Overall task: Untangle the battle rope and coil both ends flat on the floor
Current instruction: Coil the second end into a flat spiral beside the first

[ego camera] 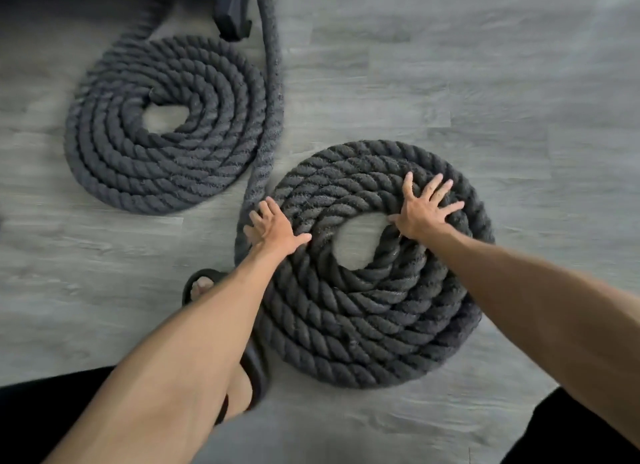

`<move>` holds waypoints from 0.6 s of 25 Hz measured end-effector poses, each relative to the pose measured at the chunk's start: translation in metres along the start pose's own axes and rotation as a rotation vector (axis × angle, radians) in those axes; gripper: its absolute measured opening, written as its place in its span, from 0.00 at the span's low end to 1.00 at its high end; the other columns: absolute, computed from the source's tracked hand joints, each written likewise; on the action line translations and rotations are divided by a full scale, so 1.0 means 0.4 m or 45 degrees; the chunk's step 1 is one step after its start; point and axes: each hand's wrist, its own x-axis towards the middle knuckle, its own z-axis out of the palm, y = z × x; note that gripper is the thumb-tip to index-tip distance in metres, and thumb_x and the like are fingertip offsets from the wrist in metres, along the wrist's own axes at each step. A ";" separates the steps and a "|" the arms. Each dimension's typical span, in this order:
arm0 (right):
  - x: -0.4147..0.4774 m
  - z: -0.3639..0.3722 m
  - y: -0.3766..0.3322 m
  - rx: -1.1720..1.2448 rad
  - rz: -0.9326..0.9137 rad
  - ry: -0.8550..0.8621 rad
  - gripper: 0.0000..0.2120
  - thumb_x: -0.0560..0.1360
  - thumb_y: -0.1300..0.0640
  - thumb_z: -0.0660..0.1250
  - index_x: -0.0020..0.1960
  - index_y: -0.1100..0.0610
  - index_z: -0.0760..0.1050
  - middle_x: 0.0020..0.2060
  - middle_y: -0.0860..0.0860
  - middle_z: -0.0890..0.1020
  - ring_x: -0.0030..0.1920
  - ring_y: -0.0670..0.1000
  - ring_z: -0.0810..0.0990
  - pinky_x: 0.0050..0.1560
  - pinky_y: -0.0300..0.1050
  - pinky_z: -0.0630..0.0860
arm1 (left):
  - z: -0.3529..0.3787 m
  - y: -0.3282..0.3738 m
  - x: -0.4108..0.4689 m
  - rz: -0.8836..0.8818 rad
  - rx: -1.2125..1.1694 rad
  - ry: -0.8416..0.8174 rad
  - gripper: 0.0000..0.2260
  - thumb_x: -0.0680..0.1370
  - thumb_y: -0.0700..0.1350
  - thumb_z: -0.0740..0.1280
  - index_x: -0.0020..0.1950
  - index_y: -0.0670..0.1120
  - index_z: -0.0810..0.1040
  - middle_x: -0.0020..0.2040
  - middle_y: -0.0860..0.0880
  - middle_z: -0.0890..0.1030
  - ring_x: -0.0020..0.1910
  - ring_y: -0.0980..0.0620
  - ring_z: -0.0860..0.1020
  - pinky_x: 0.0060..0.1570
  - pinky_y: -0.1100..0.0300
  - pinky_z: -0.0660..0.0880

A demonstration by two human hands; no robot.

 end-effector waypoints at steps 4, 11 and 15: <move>0.139 -0.133 -0.017 -0.137 -0.145 0.003 0.48 0.78 0.40 0.67 0.81 0.43 0.33 0.78 0.64 0.33 0.78 0.67 0.32 0.70 0.80 0.43 | -0.021 0.065 0.076 0.018 0.055 0.046 0.53 0.68 0.71 0.69 0.78 0.37 0.52 0.74 0.40 0.58 0.71 0.39 0.63 0.64 0.48 0.67; 0.128 -0.160 -0.048 0.045 -0.093 0.138 0.46 0.76 0.34 0.65 0.82 0.42 0.39 0.80 0.58 0.36 0.79 0.61 0.33 0.71 0.79 0.42 | -0.168 0.136 0.192 0.171 0.037 -0.112 0.52 0.71 0.72 0.66 0.78 0.40 0.46 0.77 0.38 0.55 0.74 0.37 0.60 0.68 0.43 0.61; 0.000 -0.049 -0.044 0.388 0.440 0.129 0.60 0.66 0.21 0.62 0.81 0.48 0.33 0.78 0.64 0.33 0.78 0.66 0.32 0.66 0.82 0.39 | -0.229 0.295 0.292 0.629 0.000 0.099 0.53 0.67 0.69 0.72 0.78 0.43 0.49 0.78 0.36 0.51 0.77 0.36 0.51 0.70 0.35 0.54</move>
